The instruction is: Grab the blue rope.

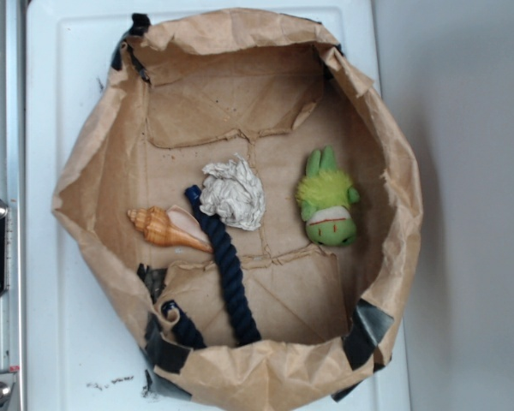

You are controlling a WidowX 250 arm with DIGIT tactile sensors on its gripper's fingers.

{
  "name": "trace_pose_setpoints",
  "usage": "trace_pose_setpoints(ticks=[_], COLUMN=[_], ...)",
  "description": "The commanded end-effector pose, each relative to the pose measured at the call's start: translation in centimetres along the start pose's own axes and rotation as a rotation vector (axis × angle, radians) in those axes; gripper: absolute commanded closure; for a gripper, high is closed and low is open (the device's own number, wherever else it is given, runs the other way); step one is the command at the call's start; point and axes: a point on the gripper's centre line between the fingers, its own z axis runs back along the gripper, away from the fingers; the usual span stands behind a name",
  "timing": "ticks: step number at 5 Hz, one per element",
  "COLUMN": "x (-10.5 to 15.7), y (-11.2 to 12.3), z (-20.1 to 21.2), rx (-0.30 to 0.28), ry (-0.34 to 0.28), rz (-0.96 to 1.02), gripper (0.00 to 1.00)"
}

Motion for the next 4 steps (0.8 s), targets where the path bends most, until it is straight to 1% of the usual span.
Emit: trace_pose_setpoints(ticks=[1, 2, 3, 4], x=[0.0, 3.0, 5.2, 5.6], y=[0.0, -0.3, 0.3, 0.6], z=[0.0, -1.1, -2.0, -2.0], rx=[0.0, 0.04, 0.017, 0.023], ry=[0.0, -0.036, -0.024, -0.03], rz=[0.0, -0.027, -0.02, -0.01], gripper=[0.0, 0.0, 0.0, 0.0])
